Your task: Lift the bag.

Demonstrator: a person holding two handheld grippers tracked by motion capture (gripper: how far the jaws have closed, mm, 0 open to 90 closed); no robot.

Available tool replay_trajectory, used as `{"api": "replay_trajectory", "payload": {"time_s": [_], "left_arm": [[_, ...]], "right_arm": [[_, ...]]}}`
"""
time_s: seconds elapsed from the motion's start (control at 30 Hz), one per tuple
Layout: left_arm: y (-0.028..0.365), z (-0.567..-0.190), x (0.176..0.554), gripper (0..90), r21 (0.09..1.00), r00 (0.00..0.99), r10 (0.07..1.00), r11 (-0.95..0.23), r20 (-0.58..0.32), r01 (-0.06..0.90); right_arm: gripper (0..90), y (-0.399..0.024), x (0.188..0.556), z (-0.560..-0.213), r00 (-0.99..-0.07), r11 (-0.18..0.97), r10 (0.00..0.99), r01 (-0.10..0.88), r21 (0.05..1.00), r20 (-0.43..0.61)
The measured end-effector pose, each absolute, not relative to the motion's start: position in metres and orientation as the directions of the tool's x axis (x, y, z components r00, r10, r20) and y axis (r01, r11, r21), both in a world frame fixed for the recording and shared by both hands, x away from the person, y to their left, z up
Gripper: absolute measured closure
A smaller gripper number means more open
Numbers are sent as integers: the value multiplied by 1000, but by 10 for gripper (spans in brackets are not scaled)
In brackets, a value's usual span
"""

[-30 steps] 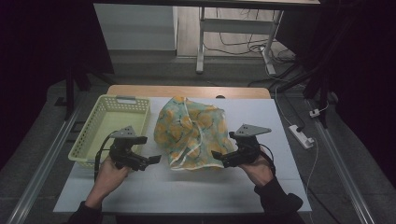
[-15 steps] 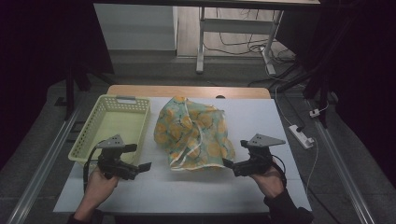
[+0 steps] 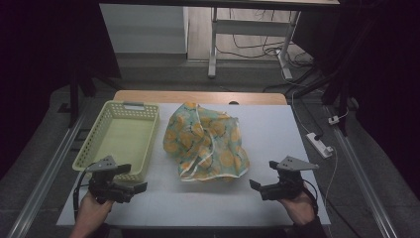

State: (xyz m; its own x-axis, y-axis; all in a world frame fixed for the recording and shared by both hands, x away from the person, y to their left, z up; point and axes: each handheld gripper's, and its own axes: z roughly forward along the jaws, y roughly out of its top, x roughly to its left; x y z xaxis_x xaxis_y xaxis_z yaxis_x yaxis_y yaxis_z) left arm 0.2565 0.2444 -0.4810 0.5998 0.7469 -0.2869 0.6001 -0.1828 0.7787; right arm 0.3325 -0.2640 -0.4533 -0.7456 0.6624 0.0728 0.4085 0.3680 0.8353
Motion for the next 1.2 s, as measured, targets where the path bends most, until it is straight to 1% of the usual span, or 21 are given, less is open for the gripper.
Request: {"api": "replay_trajectory", "payload": {"time_s": [0.17,0.27,0.4,0.53,0.67,0.87,1.03,1.2], "left_arm": [[254,-482,245,0,783,578,770,-172,-272,597],[261,-485,238,0,783,555,790,-165,-260,600],[272,-493,230,0,778,527,806,-140,-269,612],[278,-502,225,0,763,497,832,-151,-245,629],[282,-510,221,0,747,478,844,-153,-242,647],[287,-517,216,0,729,460,857,-160,-232,666],[287,-522,212,0,697,447,871,-192,-203,691],[288,-522,211,0,690,444,870,-188,-213,699]], "right_arm": [[0,-276,323,-457,-726,373,686,411,832,52],[0,-285,319,-460,-708,362,704,425,830,56],[0,-293,314,-466,-694,359,718,445,821,62],[0,-301,309,-476,-679,372,733,462,805,51],[0,-309,305,-485,-666,356,742,491,795,79],[0,-319,296,-493,-650,347,754,516,783,95],[0,-324,290,-494,-638,342,762,538,771,107],[0,-329,290,-494,-622,324,773,558,764,126]]}}
